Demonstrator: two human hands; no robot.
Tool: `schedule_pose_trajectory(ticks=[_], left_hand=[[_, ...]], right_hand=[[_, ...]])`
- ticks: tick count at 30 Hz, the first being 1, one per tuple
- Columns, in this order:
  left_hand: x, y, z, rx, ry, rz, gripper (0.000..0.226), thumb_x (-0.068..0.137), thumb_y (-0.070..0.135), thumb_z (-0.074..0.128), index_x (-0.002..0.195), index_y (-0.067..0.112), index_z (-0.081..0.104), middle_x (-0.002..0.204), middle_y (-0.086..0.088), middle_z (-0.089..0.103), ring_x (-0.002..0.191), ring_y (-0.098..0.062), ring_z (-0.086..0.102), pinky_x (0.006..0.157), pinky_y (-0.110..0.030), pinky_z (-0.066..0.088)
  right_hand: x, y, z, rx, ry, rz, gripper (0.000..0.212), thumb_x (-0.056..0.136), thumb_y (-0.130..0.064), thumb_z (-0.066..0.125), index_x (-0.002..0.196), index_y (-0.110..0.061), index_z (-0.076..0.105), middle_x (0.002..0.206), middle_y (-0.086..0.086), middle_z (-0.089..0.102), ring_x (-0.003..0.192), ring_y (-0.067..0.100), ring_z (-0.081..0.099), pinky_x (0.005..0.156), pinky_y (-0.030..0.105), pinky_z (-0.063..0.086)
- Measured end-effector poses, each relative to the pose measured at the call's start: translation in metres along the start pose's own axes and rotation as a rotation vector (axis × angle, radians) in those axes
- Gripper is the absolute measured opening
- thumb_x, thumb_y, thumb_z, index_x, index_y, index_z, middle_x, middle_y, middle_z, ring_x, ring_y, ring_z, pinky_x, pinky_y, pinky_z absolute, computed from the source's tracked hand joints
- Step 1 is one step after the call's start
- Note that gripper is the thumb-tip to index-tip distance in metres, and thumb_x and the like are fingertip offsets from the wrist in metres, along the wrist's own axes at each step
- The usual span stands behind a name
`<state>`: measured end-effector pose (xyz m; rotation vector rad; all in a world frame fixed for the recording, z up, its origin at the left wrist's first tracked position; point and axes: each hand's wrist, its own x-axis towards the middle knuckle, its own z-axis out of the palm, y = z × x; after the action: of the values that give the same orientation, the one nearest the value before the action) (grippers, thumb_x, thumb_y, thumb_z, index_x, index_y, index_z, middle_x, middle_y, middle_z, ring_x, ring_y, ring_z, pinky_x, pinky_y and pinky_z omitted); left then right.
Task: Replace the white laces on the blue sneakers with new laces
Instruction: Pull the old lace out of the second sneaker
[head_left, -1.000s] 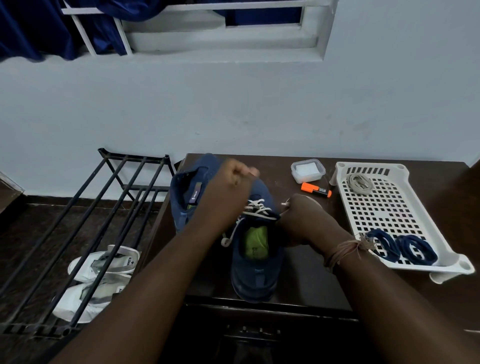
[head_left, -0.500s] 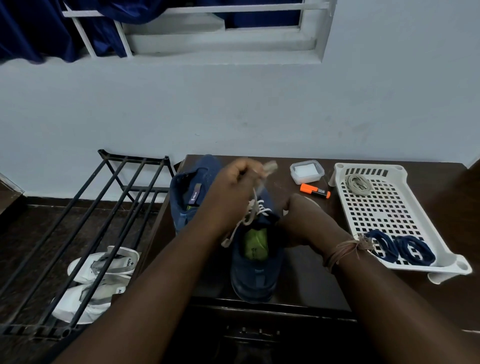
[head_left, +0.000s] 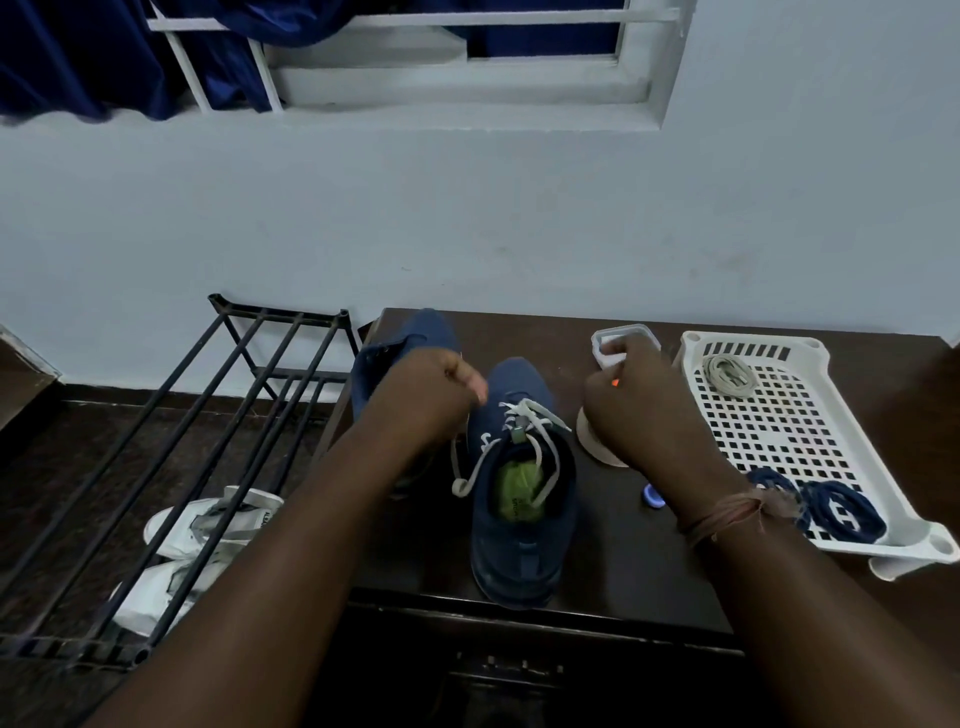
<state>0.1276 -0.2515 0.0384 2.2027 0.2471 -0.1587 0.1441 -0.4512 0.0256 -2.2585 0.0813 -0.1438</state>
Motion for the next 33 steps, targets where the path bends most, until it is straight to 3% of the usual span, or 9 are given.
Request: schedule_pose_trajectory(ticks=[3, 7, 13, 17, 22, 25, 28, 30, 33], left_hand=[[-0.010, -0.001, 0.006, 0.237, -0.295, -0.091, 0.017, 0.087, 0.022, 0.077, 0.089, 0.006, 0.073, 0.078, -0.011, 0.076, 0.074, -0.027, 0.074, 0.078, -0.038, 0.063], [-0.008, -0.003, 0.024, 0.509, -0.151, 0.078, 0.018, 0.090, 0.027, 0.070, 0.096, 0.010, 0.071, 0.093, -0.009, 0.073, 0.084, -0.025, 0.070, 0.082, -0.041, 0.059], [0.008, -0.020, 0.027, 0.312, -0.091, -0.031, 0.012, 0.087, 0.014, 0.064, 0.089, 0.006, 0.073, 0.084, -0.010, 0.075, 0.075, -0.023, 0.074, 0.073, -0.042, 0.063], [0.013, -0.023, 0.025, 0.068, -0.111, -0.181, 0.010, 0.096, 0.008, 0.057, 0.096, 0.001, 0.064, 0.094, -0.016, 0.071, 0.079, -0.028, 0.074, 0.069, -0.039, 0.065], [0.014, -0.021, 0.024, -0.005, -0.137, -0.244, 0.007, 0.098, 0.007, 0.055, 0.095, 0.006, 0.061, 0.094, -0.016, 0.069, 0.084, -0.032, 0.074, 0.071, -0.040, 0.065], [0.016, -0.023, 0.024, -0.056, -0.131, -0.268, 0.016, 0.098, 0.005, 0.056, 0.109, -0.001, 0.064, 0.103, -0.021, 0.071, 0.079, -0.030, 0.072, 0.068, -0.038, 0.065], [0.016, -0.025, 0.023, -0.091, -0.122, -0.295, 0.023, 0.096, 0.005, 0.058, 0.115, -0.006, 0.063, 0.102, -0.023, 0.071, 0.079, -0.031, 0.073, 0.067, -0.039, 0.065], [0.016, -0.025, 0.022, -0.131, -0.153, -0.324, 0.020, 0.092, 0.001, 0.062, 0.111, -0.007, 0.064, 0.089, -0.021, 0.075, 0.079, -0.032, 0.075, 0.074, -0.046, 0.064], [0.015, -0.023, 0.022, -0.155, -0.187, -0.342, 0.018, 0.088, -0.003, 0.068, 0.105, -0.007, 0.065, 0.078, -0.017, 0.075, 0.079, -0.030, 0.077, 0.080, -0.048, 0.063]], right_hand=[[-0.008, -0.013, 0.009, 0.037, 0.007, -0.304, 0.024, 0.085, -0.010, 0.063, 0.107, -0.021, 0.064, 0.097, -0.009, 0.060, 0.083, 0.001, 0.053, 0.073, 0.004, 0.036], [-0.020, -0.020, 0.027, -0.153, -0.344, -0.469, 0.011, 0.089, -0.017, 0.067, 0.098, -0.023, 0.068, 0.095, -0.008, 0.060, 0.086, 0.008, 0.057, 0.075, 0.023, 0.046], [-0.011, 0.000, 0.032, -0.336, -0.441, -0.357, 0.023, 0.086, -0.010, 0.069, 0.103, -0.025, 0.069, 0.114, 0.000, 0.055, 0.106, 0.020, 0.053, 0.088, 0.033, 0.047], [-0.011, 0.004, 0.043, -0.569, -0.436, -0.435, 0.024, 0.091, -0.022, 0.066, 0.114, -0.025, 0.068, 0.118, 0.003, 0.051, 0.111, 0.025, 0.049, 0.083, 0.029, 0.036], [-0.015, 0.007, 0.052, -0.690, -0.429, -0.499, 0.030, 0.090, -0.029, 0.063, 0.120, -0.027, 0.064, 0.125, 0.004, 0.048, 0.109, 0.026, 0.046, 0.091, 0.035, 0.041], [-0.016, 0.005, 0.055, -0.431, -0.386, -0.447, 0.014, 0.085, -0.037, 0.065, 0.087, -0.023, 0.064, 0.099, 0.000, 0.057, 0.092, 0.020, 0.053, 0.081, 0.036, 0.045], [-0.010, -0.002, 0.040, 0.160, -0.348, -0.177, 0.048, 0.082, -0.046, 0.074, 0.056, -0.018, 0.046, 0.053, -0.012, 0.048, 0.052, 0.006, 0.046, 0.054, 0.022, 0.040], [-0.006, -0.003, 0.029, 0.376, -0.301, 0.001, 0.050, 0.081, -0.051, 0.075, 0.056, -0.015, 0.051, 0.049, -0.009, 0.045, 0.048, 0.008, 0.041, 0.052, 0.024, 0.037], [-0.003, -0.001, 0.023, 0.320, -0.338, 0.015, 0.051, 0.083, -0.049, 0.074, 0.071, -0.002, 0.063, 0.053, -0.005, 0.057, 0.047, 0.006, 0.047, 0.049, 0.025, 0.039]])
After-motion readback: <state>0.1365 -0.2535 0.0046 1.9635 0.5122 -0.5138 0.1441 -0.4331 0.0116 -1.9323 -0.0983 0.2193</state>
